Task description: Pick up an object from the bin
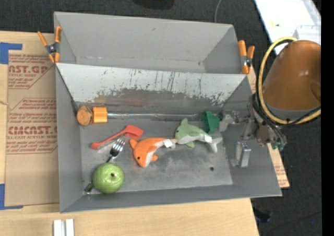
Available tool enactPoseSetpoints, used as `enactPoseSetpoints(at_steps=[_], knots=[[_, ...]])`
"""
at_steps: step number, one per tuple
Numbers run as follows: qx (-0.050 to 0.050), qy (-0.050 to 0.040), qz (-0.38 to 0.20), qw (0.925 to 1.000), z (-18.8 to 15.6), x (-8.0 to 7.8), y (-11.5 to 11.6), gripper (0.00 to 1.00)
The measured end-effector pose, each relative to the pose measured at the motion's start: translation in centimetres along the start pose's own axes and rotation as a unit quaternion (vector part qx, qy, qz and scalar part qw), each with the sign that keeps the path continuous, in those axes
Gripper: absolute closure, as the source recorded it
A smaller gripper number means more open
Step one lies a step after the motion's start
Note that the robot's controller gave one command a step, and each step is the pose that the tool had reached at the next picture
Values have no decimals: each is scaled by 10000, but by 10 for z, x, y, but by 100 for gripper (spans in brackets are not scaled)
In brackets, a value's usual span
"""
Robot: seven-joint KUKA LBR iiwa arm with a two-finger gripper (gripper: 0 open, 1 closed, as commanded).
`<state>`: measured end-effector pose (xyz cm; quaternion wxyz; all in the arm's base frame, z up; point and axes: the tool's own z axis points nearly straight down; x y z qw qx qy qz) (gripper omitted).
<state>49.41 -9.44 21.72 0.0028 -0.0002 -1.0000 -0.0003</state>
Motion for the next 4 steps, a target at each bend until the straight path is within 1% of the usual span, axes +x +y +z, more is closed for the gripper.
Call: enactPoseSetpoints(at_steps=[1, 2, 3, 4], knots=[[5, -36, -4, 10000, -3, -2, 0, 0], [4, -77, 135, 9999, 77, -59, 18, 0], [19, -139, -367, 9992, 75, -96, 60, 0], [-3, -56, 1692, 9856, 98, -89, 63, 0]])
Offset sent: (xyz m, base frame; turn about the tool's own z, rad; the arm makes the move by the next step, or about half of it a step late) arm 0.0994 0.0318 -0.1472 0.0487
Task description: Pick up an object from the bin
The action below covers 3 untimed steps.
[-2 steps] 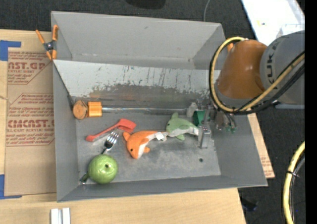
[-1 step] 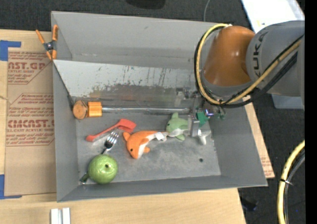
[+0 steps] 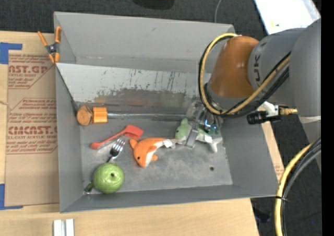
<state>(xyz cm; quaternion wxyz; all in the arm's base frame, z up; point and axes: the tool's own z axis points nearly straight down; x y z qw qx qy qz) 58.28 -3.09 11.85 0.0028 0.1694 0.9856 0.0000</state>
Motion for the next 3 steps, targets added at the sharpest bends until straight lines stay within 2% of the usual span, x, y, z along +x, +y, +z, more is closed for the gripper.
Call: enactPoseSetpoints(at_steps=[1, 2, 3], knots=[[-3, -69, -1200, 9928, 49, -1, -17, 0], [-18, -60, 1795, 9837, 48, 5, -4, 100], [-13, -54, 1795, 9837, 46, 5, -4, 100]])
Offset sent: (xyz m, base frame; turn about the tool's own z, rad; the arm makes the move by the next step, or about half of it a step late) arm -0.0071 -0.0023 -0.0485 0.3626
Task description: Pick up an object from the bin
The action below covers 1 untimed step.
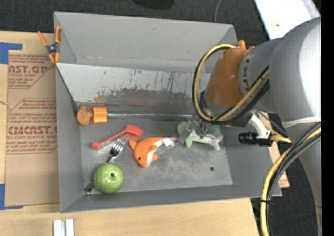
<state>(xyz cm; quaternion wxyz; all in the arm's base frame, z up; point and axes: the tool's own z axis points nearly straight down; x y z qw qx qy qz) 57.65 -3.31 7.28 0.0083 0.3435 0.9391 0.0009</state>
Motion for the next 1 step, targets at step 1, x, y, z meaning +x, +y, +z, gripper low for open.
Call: enactPoseSetpoints(at_steps=[1], knots=[[6, 12, -5, 10000, -33, 0, 0, 100]])
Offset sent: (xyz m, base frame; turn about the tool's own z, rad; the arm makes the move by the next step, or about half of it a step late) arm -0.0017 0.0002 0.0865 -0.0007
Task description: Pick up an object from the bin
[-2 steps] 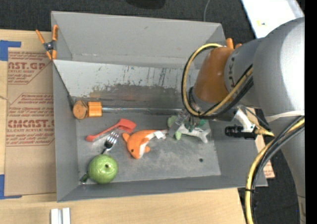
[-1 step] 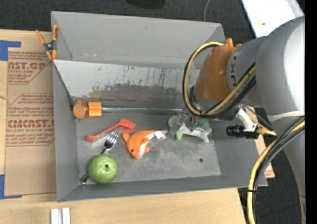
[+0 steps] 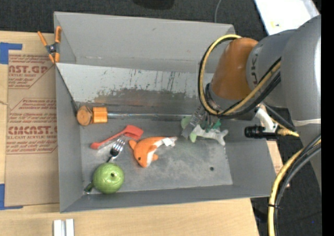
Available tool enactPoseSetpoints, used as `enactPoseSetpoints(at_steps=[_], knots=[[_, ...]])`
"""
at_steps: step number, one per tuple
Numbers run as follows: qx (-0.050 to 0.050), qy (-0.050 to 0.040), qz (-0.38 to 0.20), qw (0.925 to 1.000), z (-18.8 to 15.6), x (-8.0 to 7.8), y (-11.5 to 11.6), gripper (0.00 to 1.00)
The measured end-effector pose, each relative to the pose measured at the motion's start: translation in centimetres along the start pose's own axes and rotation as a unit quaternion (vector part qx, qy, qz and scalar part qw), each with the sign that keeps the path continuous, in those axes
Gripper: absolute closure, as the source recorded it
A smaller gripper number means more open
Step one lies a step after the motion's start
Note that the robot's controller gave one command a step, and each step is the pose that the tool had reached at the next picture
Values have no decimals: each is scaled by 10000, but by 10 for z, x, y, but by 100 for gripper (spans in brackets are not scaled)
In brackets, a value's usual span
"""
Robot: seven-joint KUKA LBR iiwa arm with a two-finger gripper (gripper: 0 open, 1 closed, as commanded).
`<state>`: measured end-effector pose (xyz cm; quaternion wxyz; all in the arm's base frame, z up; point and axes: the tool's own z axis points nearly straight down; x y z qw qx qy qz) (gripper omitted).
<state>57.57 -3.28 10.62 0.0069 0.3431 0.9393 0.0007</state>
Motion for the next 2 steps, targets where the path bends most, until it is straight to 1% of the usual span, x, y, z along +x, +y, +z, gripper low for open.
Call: enactPoseSetpoints(at_steps=[1, 2], knots=[[11, 13, -3, 10000, -41, 0, 0, 100], [16, 17, -7, 10000, -99, 0, 0, 100]])
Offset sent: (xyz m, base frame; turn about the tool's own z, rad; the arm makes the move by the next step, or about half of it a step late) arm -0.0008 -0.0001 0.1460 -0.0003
